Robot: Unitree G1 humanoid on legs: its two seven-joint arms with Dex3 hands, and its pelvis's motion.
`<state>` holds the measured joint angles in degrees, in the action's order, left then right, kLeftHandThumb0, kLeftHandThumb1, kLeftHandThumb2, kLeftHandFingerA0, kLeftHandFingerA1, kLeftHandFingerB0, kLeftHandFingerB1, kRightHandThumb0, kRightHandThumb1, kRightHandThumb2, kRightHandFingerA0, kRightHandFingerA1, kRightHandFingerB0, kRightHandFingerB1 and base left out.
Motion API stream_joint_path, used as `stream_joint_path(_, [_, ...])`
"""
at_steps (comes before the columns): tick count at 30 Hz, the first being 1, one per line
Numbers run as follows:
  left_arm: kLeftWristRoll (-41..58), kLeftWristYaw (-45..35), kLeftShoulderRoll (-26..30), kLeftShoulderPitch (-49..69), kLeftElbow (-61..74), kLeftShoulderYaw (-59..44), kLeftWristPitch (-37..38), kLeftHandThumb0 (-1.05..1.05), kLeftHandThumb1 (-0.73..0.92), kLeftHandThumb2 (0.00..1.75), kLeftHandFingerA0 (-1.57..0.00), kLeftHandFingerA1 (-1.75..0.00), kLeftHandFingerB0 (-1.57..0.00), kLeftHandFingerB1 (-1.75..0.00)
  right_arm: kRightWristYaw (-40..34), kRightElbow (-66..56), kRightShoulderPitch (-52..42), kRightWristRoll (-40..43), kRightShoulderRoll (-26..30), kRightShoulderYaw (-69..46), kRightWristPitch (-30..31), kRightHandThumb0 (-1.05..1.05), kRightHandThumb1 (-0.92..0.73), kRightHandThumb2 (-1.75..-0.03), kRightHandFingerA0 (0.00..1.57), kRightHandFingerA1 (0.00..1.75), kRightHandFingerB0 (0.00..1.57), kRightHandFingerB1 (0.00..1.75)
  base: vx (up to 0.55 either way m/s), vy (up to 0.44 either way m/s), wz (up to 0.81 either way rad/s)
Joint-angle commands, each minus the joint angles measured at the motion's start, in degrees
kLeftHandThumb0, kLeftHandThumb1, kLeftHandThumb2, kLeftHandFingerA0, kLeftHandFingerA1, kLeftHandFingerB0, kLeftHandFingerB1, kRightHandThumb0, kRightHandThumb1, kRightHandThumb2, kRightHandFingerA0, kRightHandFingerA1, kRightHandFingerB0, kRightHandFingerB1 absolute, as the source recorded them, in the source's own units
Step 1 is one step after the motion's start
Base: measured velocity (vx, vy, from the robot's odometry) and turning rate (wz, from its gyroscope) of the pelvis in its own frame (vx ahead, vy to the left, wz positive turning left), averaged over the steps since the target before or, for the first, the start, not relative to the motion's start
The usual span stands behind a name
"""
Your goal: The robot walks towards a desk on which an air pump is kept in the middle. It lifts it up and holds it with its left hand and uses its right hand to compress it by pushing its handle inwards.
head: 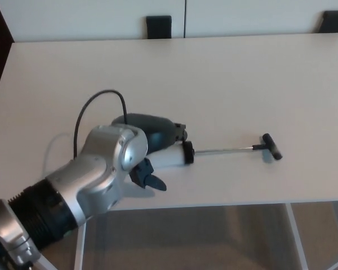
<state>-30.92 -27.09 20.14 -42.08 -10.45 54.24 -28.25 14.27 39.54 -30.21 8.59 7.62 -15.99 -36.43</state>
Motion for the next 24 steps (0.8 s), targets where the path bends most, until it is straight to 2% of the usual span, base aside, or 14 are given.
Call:
stream_joint_path(1, [-6.7, 4.8, -0.4, 3.9, -4.5, 2.7, 6.7, -0.49, 0.55, 0.56, -0.50, -0.42, -0.25, -0.30, 1.5, -0.5, -0.5, 0.9, 0.7, -0.2, -1.8, -0.30, -0.65, -0.59, 0.92, 0.56, 0.57, 0.43, 0.00, 0.000, 0.00])
stream_joint_path(2, [-8.4, 7.4, -0.9, 4.5, -6.5, 3.9, 8.2, -0.44, 0.60, 0.59, -0.60, -0.43, -0.28, -0.31, 1.3, -0.9, -0.7, 0.8, 0.7, -0.2, -1.6, -0.30, -0.65, -0.59, 0.93, 0.54, 0.57, 0.42, 0.00, 0.000, 0.00])
stream_joint_path(8, [-12.9, 13.0, -2.9, 5.4, -12.6, 5.9, 11.3, -0.43, 0.61, 0.60, -0.59, -0.44, -0.26, -0.30, 1.0, -2.9, -1.8, 0.9, 0.4, -0.2, 0.0, -0.29, -0.65, -0.59, 0.93, 0.53, 0.58, 0.42, 0.00, 0.000, 0.00])
stream_joint_path(9, [-13.9, 14.6, -3.7, 5.3, -14.8, 6.5, 12.1, -0.53, 0.50, 0.78, -0.59, -0.57, -0.18, -0.40, 1.5, -3.2, -1.8, 1.5, 0.3, -0.3, 0.1, -0.29, -0.64, -0.59, 0.94, 0.55, 0.59, 0.43, 0.00, 0.000, 0.00])
stream_joint_path(10, [-14.7, 15.7, -4.2, 5.2, -16.4, 6.8, 12.7, -0.53, 0.50, 0.78, -0.59, -0.57, -0.18, -0.40, 2.0, -3.3, -1.7, 1.9, 0.2, -0.3, 0.2, -0.29, -0.64, -0.59, 0.94, 0.55, 0.59, 0.43, 0.00, 0.000, 0.00])
stream_joint_path(11, [-15.3, 17.0, -5.1, 5.0, -18.8, 7.1, 13.4, -0.48, 0.48, 0.76, -0.66, -0.67, -0.17, -0.39, 2.4, -3.0, -1.6, 2.2, 0.2, -0.4, -0.1, -0.30, -0.64, -0.59, 0.94, 0.54, 0.59, 0.43, 0.00, 0.000, 0.00])
stream_joint_path(13, [-16.0, 18.4, -6.1, 4.8, -21.6, 7.1, 14.2, -0.48, 0.48, 0.76, -0.66, -0.67, -0.17, -0.39, 2.7, -2.6, -1.6, 2.4, 0.3, -0.4, -0.3, -0.30, -0.64, -0.59, 0.94, 0.54, 0.59, 0.43, 0.00, 0.000, 0.00])
stream_joint_path(14, [-17.1, 19.7, -7.1, 4.1, -24.3, 7.6, 14.1, -0.37, 0.56, 0.57, -0.79, -0.96, -0.26, -0.30, 2.8, -2.3, -1.5, 2.6, 0.3, -0.6, -0.7, -0.31, -0.64, -0.59, 0.94, 0.54, 0.59, 0.43, 0.00, 0.000, 0.00])
stream_joint_path(17, [-18.6, 21.3, -8.3, 3.1, -27.5, 8.1, 14.2, -0.37, 0.56, 0.57, -0.79, -0.96, -0.26, -0.30, 2.9, -2.0, -1.5, 2.7, 0.3, -0.7, -1.2, -0.31, -0.64, -0.59, 0.94, 0.54, 0.59, 0.43, 0.00, 0.000, 0.00])
stream_joint_path(18, [-20.4, 23.1, -8.8, 2.2, -29.8, 9.0, 14.0, -0.26, 0.57, 0.58, -0.76, -1.31, -0.37, -0.34, 3.0, -2.2, -1.3, 2.9, 0.2, -0.7, -1.0, -0.33, -0.63, -0.60, 0.94, 0.54, 0.59, 0.43, 0.00, 0.000, 0.00])
stream_joint_path(20, [-22.4, 25.2, -9.3, 1.1, -32.5, 10.0, 14.1, -0.26, 0.57, 0.58, -0.76, -1.31, -0.37, -0.34, 3.0, -2.4, -1.2, 3.0, 0.2, -0.8, -0.6, -0.33, -0.63, -0.60, 0.94, 0.54, 0.59, 0.43, 0.00, 0.000, 0.00])
stream_joint_path(21, [-22.7, 26.9, -9.5, 0.6, -34.1, 10.0, 14.8, -0.24, 0.53, 0.57, -0.76, -1.35, -0.67, -0.47, 3.0, -3.2, -1.4, 3.1, 0.1, -0.8, -0.4, -0.32, -0.64, -0.60, 0.95, 0.55, 0.59, 0.43, 0.00, 0.000, 0.00])
stream_joint_path(23, [-22.6, 28.7, -9.8, 0.2, -36.0, 9.7, 15.9, -0.24, 0.53, 0.57, -0.76, -1.35, -0.67, -0.47, 3.0, -4.2, -1.7, 3.1, 0.0, -0.7, -0.2, -0.32, -0.64, -0.60, 0.95, 0.55, 0.59, 0.43, 0.00, 0.000, 0.00])
stream_joint_path(24, [-22.0, 31.0, -9.8, 0.1, -37.2, 8.9, 17.2, -0.29, 0.52, 0.56, -0.75, -1.44, -0.74, -0.51, 2.7, -4.6, -1.6, 2.9, -0.1, -0.7, -0.1, -0.32, -0.64, -0.60, 0.94, 0.55, 0.59, 0.43, 0.00, 0.000, 0.00])
